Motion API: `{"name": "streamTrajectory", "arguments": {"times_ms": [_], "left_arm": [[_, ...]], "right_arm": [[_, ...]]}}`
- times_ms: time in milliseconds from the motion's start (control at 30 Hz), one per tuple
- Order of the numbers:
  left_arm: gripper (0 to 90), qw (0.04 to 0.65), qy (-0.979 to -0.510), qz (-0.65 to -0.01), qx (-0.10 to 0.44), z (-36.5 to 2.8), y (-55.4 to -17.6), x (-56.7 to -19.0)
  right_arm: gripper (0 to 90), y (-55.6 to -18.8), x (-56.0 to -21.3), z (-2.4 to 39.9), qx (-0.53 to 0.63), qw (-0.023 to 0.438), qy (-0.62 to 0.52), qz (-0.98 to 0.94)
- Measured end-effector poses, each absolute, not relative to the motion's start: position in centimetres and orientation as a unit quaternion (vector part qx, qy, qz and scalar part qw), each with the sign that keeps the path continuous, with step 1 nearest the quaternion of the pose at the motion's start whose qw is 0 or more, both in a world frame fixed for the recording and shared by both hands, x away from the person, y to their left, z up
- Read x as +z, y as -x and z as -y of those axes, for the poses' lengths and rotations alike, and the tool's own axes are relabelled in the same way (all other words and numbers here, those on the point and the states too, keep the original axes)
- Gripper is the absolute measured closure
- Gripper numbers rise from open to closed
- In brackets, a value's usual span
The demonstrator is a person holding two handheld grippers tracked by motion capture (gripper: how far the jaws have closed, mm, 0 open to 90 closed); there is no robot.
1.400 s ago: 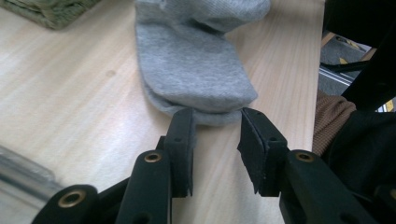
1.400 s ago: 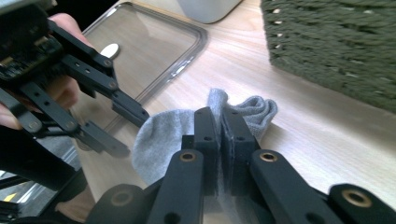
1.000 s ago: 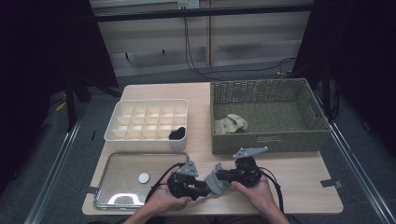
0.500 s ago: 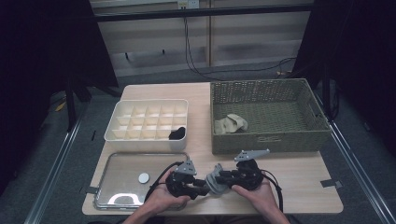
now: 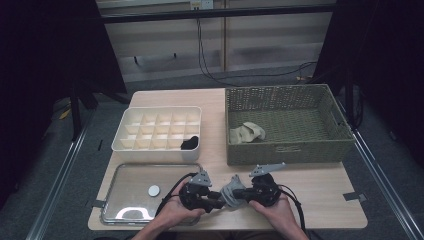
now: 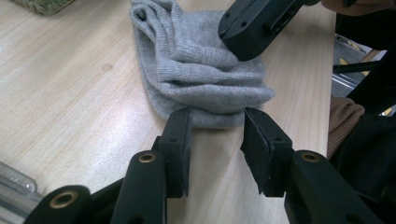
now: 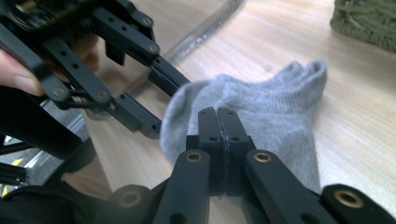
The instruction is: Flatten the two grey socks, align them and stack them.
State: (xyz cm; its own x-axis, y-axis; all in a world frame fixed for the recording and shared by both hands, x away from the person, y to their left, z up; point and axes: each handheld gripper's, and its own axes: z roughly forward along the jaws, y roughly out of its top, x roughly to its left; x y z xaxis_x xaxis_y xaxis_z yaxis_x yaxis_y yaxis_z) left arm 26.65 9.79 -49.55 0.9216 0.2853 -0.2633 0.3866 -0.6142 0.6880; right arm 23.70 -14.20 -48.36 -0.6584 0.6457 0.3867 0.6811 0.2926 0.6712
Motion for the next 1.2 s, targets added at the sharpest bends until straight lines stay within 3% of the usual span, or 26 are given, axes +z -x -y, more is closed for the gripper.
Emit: {"name": "streamTrajectory", "arguments": {"times_ms": [267, 567, 933, 1200], "left_arm": [[61.8, 0.388, -0.901, -0.183, -0.062, -9.6, -26.6, -49.7], [61.8, 0.389, -0.901, -0.181, -0.064, -9.5, -26.6, -49.7], [61.4, 0.387, -0.902, -0.179, -0.068, -9.7, -26.6, -49.6], [59.8, 0.409, -0.889, -0.191, -0.073, -10.1, -26.8, -49.2]], "right_arm": [[90.0, -23.6, -47.0, 13.6, -0.462, 0.034, 0.401, 0.790], [90.0, -23.5, -49.1, 12.6, -0.441, 0.052, 0.405, 0.799], [89.4, -22.9, -50.0, 12.4, -0.429, 0.030, 0.406, 0.807], [76.0, -23.3, -49.3, 13.9, -0.444, 0.029, 0.432, 0.784]]}}
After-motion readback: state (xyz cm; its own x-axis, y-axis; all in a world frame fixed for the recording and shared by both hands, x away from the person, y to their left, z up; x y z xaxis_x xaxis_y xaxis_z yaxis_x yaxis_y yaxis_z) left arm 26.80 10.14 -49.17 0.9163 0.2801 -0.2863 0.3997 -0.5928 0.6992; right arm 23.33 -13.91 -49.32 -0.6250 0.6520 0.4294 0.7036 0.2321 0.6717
